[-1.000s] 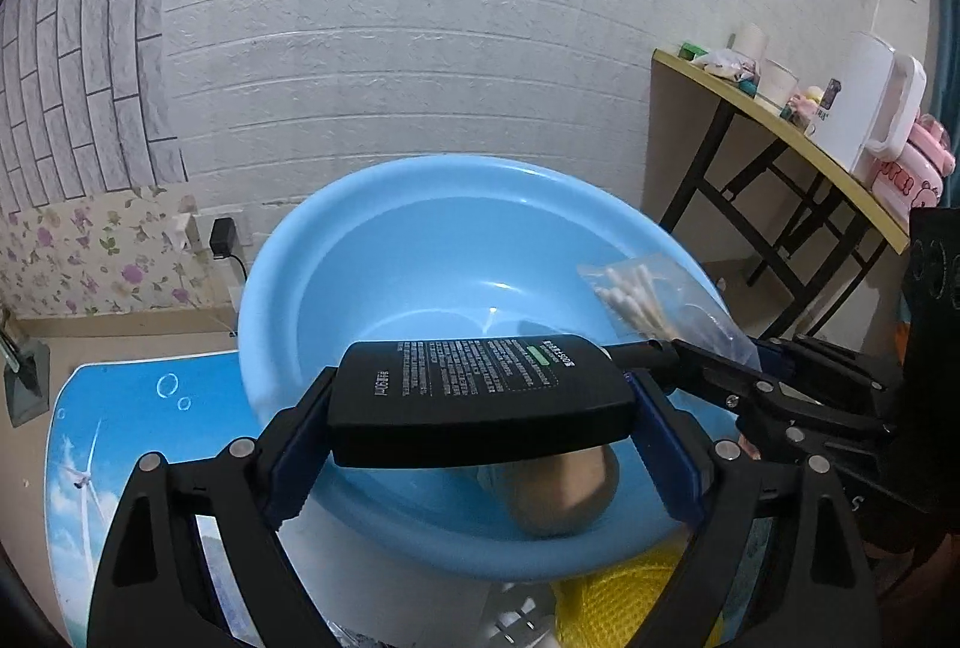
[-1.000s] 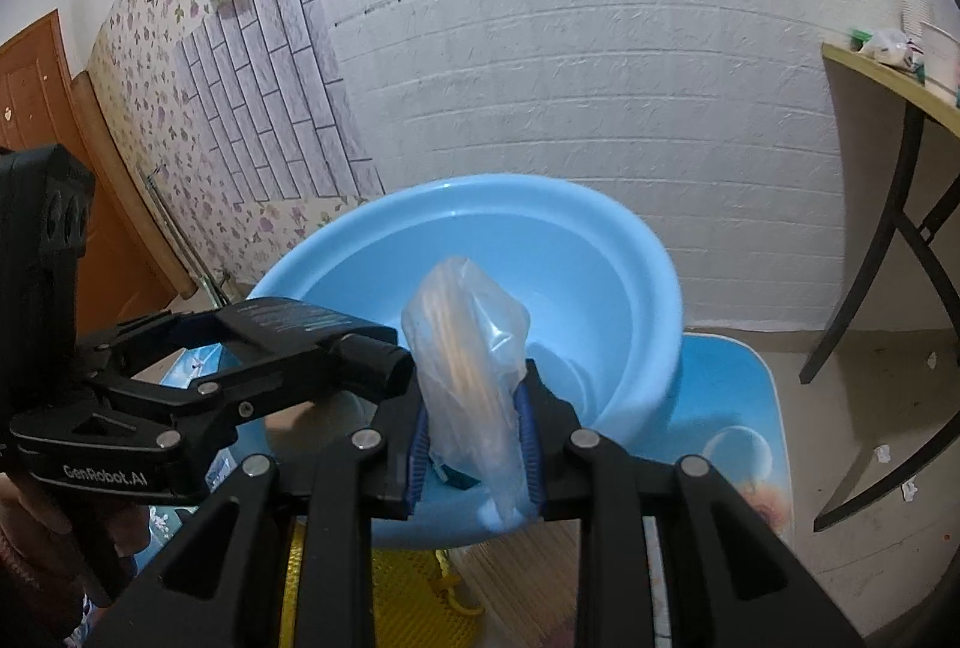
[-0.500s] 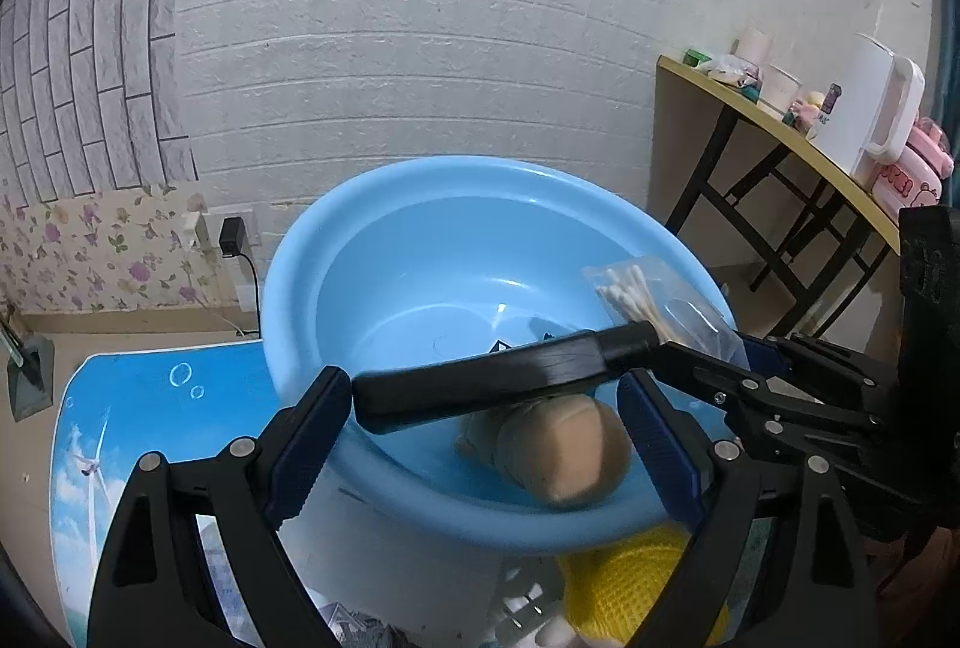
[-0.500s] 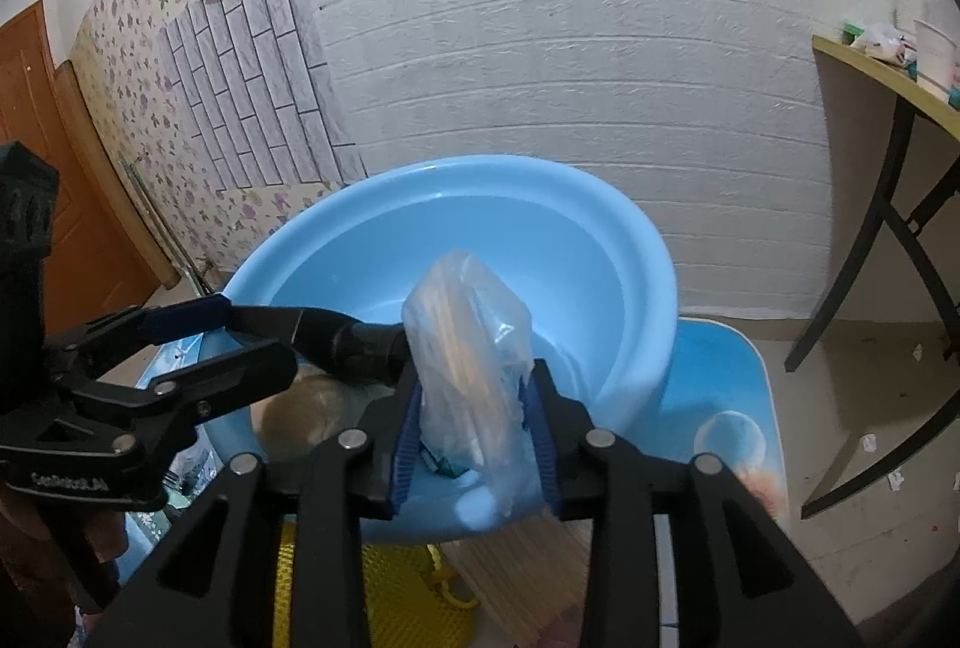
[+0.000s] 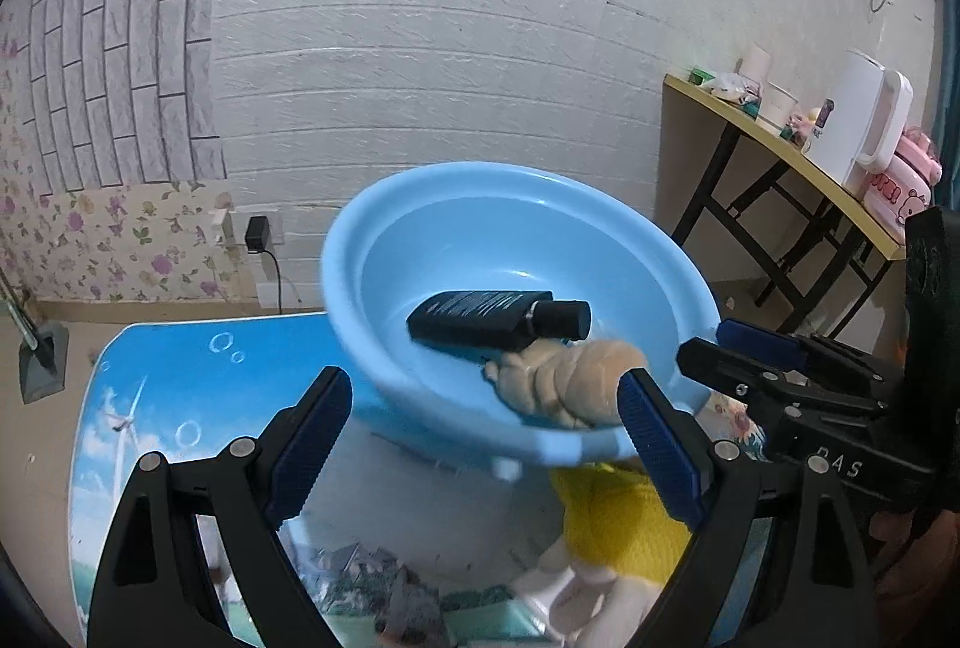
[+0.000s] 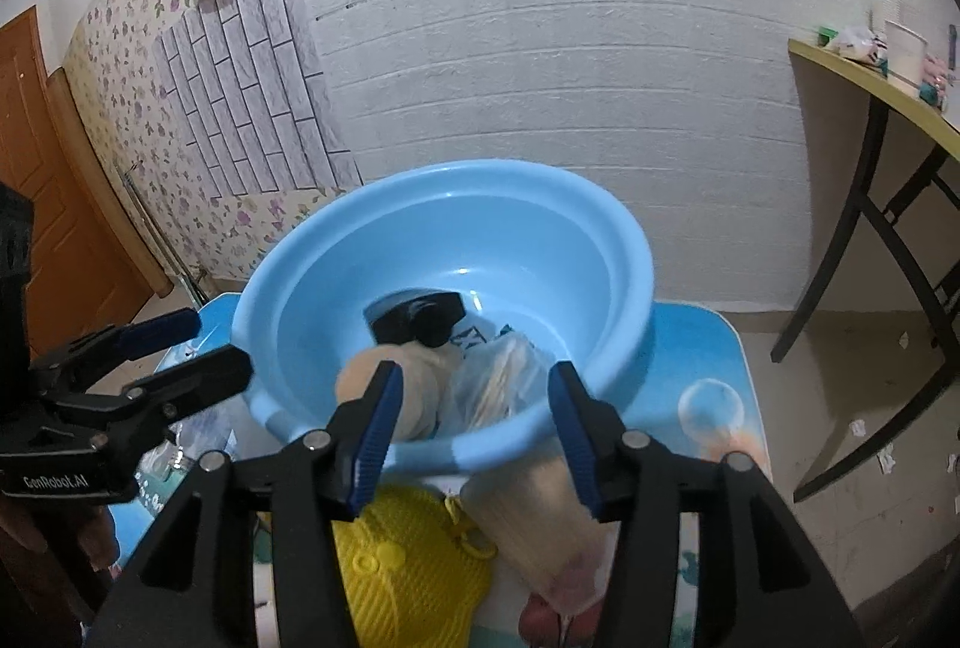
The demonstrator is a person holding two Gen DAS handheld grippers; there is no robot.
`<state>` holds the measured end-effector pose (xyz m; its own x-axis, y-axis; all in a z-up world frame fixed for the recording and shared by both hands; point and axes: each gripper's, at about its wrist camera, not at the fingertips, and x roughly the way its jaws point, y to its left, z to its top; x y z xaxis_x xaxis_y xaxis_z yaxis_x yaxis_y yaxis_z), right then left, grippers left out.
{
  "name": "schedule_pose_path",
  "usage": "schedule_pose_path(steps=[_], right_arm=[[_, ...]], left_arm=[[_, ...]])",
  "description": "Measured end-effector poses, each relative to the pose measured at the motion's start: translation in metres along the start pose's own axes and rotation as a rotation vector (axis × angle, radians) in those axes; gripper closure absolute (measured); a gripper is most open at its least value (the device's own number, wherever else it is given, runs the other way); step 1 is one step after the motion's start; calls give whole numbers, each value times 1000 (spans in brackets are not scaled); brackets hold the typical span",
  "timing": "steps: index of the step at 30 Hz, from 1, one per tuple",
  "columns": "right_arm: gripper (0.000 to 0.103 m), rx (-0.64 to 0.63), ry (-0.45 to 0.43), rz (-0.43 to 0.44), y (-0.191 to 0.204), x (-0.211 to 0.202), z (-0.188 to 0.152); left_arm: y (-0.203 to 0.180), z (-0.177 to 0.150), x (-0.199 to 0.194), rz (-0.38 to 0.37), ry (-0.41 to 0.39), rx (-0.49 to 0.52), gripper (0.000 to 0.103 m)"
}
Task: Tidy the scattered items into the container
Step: 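Withdraw both open tools from the basin back over the table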
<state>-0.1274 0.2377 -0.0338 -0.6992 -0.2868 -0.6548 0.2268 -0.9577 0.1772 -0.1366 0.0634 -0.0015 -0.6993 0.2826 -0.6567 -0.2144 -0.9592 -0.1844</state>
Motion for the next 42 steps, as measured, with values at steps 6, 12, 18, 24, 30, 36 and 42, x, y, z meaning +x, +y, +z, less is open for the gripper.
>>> schedule_pose_path(steps=[6,12,18,24,30,36,42], right_arm=[[53,32,15,-30,-8,-15,-18],[53,61,34,-63,-15,-30,-36],[53,69,48,-63,-10,-42,-48],[53,51,76,-53,3,-46,-63],[53,35,131,-23,18,-43,-86],[53,15,146,5,30,-47,-100],[53,29,158,42,34,-48,-106]], left_arm=[[11,-18,-20,40,0,-26,12],[23,-39,-37,77,3,-45,12],[37,-62,-41,95,30,-68,12],[50,-87,-48,106,52,-93,12],[65,-109,-59,122,62,-118,13],[78,-127,-68,150,88,-135,42],[91,-135,-71,177,93,-151,50]])
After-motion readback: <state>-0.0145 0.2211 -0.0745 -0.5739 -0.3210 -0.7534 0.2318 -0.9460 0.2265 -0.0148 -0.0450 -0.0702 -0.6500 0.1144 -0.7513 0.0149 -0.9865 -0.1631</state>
